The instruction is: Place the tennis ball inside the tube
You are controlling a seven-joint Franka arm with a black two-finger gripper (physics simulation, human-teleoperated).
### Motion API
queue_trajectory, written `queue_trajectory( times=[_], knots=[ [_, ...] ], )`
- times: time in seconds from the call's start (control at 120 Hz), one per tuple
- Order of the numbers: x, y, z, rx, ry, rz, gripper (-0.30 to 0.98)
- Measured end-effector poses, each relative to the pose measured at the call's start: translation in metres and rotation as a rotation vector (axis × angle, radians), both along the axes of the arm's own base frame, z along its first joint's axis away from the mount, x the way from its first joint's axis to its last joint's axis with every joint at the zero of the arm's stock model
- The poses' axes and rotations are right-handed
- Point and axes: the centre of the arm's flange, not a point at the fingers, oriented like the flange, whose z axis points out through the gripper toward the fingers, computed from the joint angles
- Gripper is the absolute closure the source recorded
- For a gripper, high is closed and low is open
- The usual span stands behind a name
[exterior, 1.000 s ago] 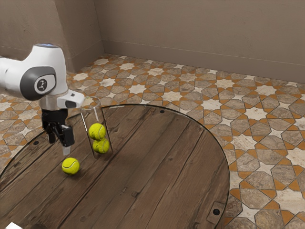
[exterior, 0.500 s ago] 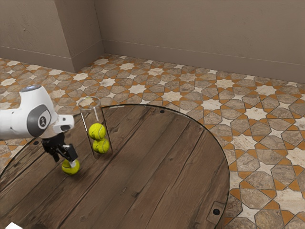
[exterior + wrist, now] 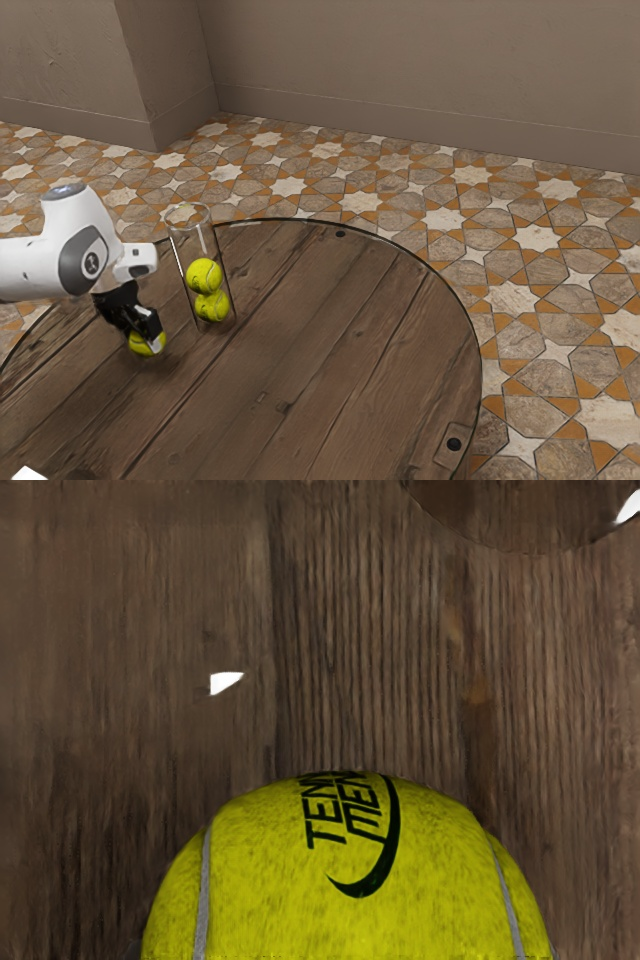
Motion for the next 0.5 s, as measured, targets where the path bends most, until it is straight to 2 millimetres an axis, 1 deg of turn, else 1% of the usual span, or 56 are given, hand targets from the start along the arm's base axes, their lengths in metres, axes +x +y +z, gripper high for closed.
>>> queue_trajectory(
  times=[0.033, 0.1, 0.133, 0.225, 0.308, 0.35, 0.4, 0.5],
  knots=[
    [-0.001, 0.000, 0.012, 0.012, -0.021, 0.000, 0.44],
    [-0.012, -0.001, 0.041, 0.042, -0.067, 0.005, 0.51],
    [-0.016, -0.001, 0.061, 0.061, -0.099, 0.010, 0.54],
    [-0.027, -0.003, 0.124, 0.122, -0.214, 0.021, 0.60],
    [-0.035, -0.008, 0.171, 0.167, -0.305, 0.029, 0.63],
    [-0.038, -0.013, 0.194, 0.185, -0.350, 0.029, 0.64],
    [-0.037, -0.024, 0.217, 0.199, -0.400, 0.023, 0.65],
    [-0.027, -0.052, 0.264, 0.212, -0.498, -0.012, 0.63]
  ],
)
